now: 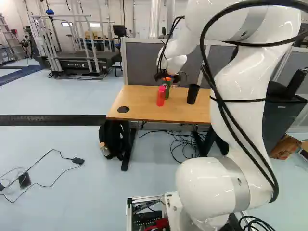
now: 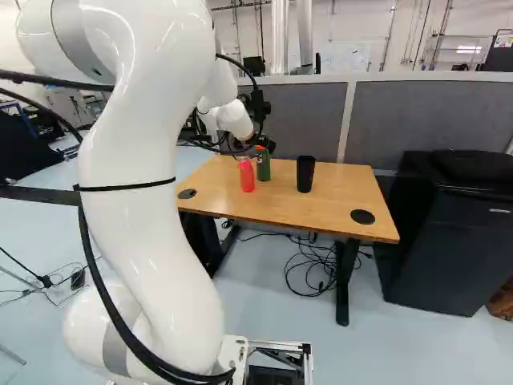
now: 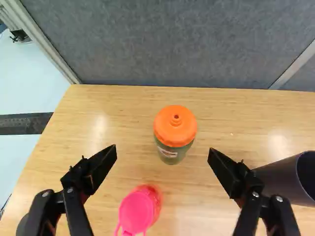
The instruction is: Pick up the green bottle from the table
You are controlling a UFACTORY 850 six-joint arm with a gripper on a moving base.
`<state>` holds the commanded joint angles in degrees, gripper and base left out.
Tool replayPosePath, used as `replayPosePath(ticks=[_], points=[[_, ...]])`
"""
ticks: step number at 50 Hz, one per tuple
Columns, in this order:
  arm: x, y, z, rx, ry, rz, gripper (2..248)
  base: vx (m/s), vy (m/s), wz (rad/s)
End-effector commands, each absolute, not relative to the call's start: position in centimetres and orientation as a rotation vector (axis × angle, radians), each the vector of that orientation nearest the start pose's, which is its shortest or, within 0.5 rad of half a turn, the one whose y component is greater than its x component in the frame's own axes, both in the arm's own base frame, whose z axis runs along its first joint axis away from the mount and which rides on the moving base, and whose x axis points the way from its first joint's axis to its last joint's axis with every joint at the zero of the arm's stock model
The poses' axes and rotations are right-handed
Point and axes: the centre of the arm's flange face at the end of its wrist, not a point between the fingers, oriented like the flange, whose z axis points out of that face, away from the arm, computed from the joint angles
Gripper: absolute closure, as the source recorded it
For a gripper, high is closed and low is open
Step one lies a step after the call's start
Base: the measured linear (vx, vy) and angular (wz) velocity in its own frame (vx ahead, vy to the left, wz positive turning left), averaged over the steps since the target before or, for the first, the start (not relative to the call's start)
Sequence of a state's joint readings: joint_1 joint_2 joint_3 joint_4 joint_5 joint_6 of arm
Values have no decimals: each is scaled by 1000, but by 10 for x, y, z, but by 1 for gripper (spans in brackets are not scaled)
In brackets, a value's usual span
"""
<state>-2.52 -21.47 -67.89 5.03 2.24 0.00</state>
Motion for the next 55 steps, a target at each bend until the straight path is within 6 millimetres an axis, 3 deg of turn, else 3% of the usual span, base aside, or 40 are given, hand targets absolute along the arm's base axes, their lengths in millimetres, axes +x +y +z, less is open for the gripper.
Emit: replayPosePath(ticks=[23,40,55], points=[[659,-34,484,-2858,199,-1249,3,0,0,0],[693,-40,462,-2862,208,-1243,3,0,0,0],[702,-49,442,-2878,227,-1216,3,0,0,0]])
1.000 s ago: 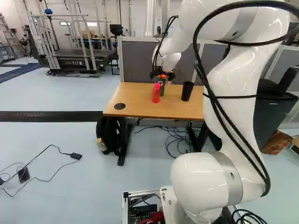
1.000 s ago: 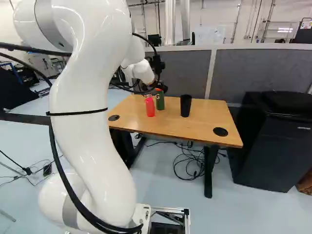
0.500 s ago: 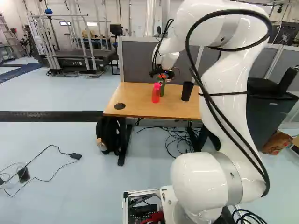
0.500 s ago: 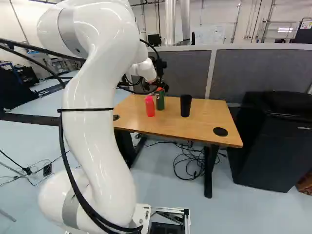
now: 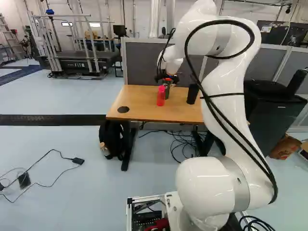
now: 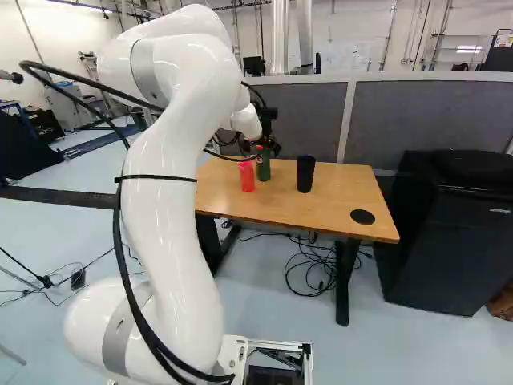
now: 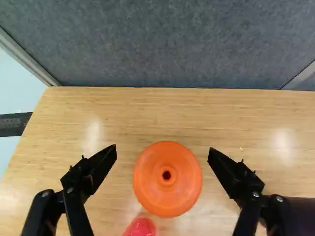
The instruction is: Pick up the green bottle from the table
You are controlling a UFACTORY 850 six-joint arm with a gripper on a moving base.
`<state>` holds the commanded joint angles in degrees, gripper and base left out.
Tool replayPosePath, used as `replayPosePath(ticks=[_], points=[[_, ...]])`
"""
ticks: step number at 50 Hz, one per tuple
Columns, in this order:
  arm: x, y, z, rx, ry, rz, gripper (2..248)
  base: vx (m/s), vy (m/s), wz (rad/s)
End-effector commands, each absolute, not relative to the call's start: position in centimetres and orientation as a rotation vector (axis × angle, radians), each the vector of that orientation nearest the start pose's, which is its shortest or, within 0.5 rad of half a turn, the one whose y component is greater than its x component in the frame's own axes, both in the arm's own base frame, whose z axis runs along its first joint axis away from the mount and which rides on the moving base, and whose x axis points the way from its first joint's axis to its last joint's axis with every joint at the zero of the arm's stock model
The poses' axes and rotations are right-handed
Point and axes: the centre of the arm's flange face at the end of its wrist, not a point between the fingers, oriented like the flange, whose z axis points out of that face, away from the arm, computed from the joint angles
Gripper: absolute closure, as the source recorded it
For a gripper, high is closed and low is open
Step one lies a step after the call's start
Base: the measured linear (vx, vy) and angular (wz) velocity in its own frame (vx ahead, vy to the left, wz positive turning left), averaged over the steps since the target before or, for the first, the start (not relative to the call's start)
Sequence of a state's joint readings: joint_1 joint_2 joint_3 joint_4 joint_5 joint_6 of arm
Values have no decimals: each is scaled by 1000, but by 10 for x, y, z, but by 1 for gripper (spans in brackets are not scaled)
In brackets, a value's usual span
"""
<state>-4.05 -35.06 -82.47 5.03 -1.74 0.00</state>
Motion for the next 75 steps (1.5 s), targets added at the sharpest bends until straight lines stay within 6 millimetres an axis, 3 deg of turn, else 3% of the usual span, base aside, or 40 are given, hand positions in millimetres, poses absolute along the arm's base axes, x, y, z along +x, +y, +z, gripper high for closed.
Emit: replayPosePath(ticks=[20,21,26,27,31,32,36,37,50,75], points=[[705,-51,427,-2891,231,-1187,3,0,0,0],[705,-51,427,-2891,231,-1187,25,0,0,0],[705,-51,427,-2891,231,-1187,25,0,0,0],[705,-51,427,-2891,231,-1187,64,0,0,0],[705,-51,427,-2891,231,-1187,64,0,0,0],[705,-51,427,-2891,231,-1187,102,0,0,0],[705,-51,427,-2891,231,-1187,102,0,0,0],[705,-51,427,-2891,231,-1187,129,0,0,0],[704,-51,431,-2888,231,-1194,129,0,0,0],[682,-51,464,-2869,232,-1239,129,0,0,0]])
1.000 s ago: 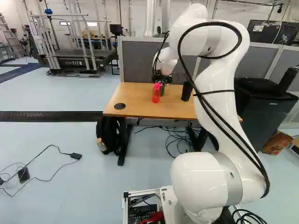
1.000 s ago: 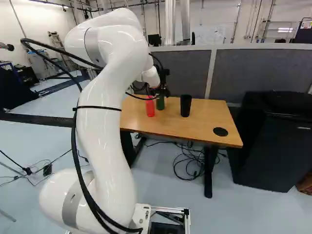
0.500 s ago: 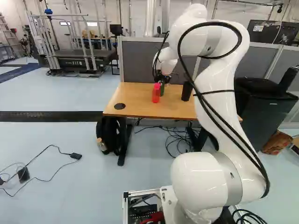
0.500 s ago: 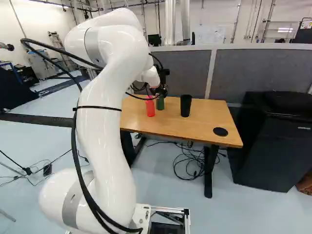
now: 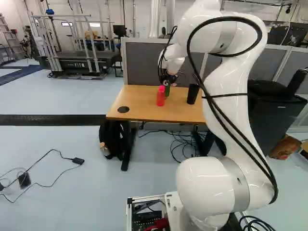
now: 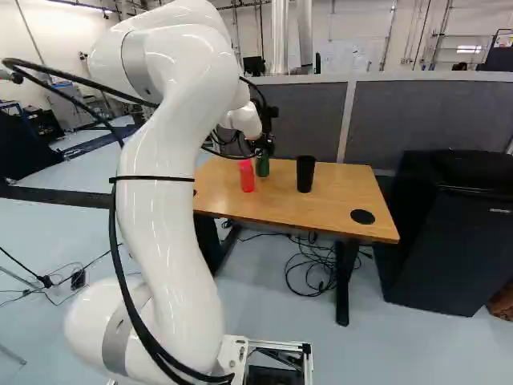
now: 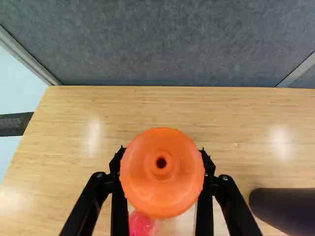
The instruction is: Pick up the green bottle from the table
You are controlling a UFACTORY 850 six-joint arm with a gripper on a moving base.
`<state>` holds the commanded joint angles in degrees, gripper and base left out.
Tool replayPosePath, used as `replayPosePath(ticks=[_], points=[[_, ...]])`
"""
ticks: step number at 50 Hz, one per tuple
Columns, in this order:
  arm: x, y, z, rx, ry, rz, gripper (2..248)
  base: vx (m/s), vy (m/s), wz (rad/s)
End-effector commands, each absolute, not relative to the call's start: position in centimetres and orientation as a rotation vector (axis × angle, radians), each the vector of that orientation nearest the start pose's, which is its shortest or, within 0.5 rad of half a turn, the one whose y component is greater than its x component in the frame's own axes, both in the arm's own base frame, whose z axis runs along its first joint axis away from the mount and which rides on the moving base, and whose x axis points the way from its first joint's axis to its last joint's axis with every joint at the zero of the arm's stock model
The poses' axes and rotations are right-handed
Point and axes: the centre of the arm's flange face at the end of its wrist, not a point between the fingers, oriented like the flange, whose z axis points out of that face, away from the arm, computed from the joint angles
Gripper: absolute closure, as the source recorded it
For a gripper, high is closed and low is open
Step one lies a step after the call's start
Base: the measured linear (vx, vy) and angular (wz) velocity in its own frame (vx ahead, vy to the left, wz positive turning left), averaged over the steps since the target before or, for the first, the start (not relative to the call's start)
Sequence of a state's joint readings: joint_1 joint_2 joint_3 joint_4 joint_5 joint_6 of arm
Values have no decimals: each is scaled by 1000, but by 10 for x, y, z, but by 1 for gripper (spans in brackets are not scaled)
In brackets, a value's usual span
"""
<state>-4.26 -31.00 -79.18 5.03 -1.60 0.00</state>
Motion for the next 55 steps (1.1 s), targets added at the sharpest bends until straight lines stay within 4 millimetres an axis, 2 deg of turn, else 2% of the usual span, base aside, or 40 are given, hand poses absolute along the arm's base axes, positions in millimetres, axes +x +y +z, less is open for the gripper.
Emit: replayPosePath(ticks=[20,55], points=[[663,-51,492,-2847,233,-1294,129,0,0,0],[648,-60,536,-2808,253,-1388,129,0,0,0]])
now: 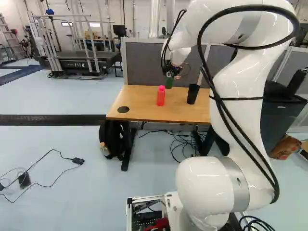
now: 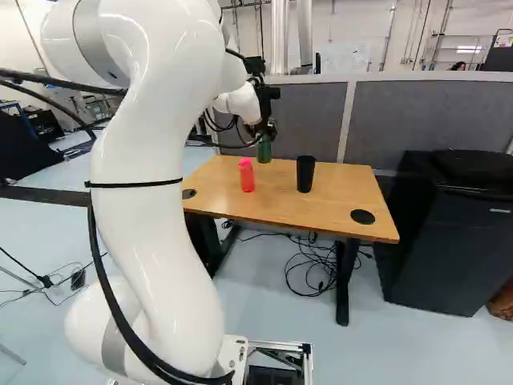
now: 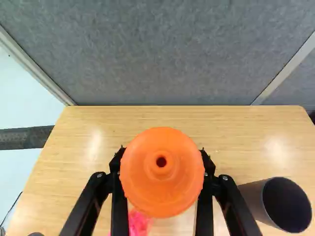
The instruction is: Pick up the green bottle from the table
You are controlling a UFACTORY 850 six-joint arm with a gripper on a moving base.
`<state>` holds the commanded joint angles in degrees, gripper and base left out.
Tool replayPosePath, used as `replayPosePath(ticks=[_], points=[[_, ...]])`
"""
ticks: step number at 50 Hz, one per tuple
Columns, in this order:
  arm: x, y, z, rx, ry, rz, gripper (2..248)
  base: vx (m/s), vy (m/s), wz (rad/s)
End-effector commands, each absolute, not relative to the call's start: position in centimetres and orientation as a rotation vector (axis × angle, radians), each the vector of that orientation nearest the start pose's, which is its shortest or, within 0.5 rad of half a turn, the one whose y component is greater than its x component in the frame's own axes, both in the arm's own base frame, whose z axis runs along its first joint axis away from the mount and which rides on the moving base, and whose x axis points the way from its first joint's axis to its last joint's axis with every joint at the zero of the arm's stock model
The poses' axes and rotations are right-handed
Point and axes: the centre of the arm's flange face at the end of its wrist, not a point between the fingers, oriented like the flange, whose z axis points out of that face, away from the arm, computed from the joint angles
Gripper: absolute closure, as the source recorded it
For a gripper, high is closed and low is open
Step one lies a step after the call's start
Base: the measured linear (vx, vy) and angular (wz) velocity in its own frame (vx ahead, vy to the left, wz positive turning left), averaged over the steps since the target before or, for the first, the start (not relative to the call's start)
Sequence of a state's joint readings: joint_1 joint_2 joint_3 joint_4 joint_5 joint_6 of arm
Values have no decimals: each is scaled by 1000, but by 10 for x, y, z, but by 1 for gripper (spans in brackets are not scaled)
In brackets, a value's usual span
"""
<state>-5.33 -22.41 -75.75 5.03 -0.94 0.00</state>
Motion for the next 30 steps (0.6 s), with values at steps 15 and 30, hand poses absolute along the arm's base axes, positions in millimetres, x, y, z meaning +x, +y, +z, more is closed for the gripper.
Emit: replayPosePath(ticks=[15,30], points=[[625,-63,555,-2797,264,-1417,129,0,0,0],[592,-68,575,-2787,282,-1447,129,0,0,0]])
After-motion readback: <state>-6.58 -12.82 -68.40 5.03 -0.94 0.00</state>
